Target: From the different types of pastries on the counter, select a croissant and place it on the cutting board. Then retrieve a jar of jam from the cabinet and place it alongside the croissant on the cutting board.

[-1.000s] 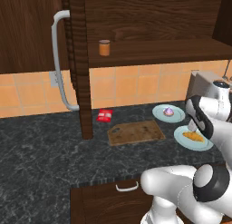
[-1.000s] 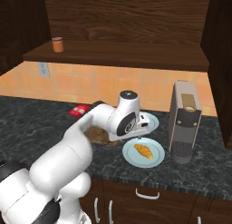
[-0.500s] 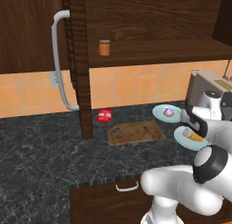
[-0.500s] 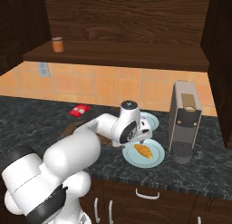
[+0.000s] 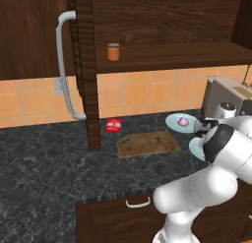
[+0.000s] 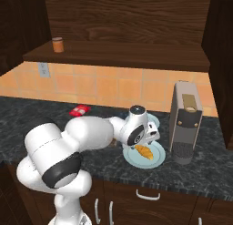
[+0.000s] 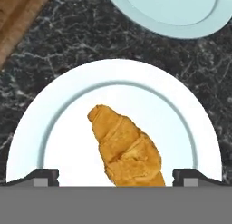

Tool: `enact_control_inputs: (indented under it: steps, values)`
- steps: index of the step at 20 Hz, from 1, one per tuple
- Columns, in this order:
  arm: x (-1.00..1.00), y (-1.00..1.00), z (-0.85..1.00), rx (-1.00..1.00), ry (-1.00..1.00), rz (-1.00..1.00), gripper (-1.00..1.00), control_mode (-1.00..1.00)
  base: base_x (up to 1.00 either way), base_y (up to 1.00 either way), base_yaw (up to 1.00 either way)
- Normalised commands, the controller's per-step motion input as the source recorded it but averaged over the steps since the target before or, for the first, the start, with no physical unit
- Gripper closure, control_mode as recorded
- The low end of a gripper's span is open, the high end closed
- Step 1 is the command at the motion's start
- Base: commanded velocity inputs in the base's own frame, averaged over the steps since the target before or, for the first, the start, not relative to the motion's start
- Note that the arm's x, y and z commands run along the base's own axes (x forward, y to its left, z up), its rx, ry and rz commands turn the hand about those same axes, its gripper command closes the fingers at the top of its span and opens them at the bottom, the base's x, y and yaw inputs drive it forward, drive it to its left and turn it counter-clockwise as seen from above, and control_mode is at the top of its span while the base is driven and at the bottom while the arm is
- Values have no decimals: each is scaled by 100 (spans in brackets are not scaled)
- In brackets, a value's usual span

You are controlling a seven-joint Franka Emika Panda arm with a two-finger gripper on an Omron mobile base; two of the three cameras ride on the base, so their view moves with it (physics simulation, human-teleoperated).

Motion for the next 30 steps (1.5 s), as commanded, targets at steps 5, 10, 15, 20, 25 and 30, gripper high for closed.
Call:
enact_control_inputs:
  steps: [5, 10, 15, 20, 25, 30]
  values:
    - [25, -19, -22, 0, 3, 0, -100, -100, 0, 0, 0]
    - [1, -11, -31, 0, 4, 0, -100, -100, 0, 0, 0]
    - [-1, 7, -42, -2, 2, 0, -100, -100, 0, 0, 0]
    - [-2, 34, -52, -6, 12, 0, 100, -100, 0, 0, 0]
    - [25, 15, 89, 4, 0, 1, 100, -100, 0, 0, 0]
    - [13, 75, 76, -1, 0, 4, 100, -100, 0, 0, 0]
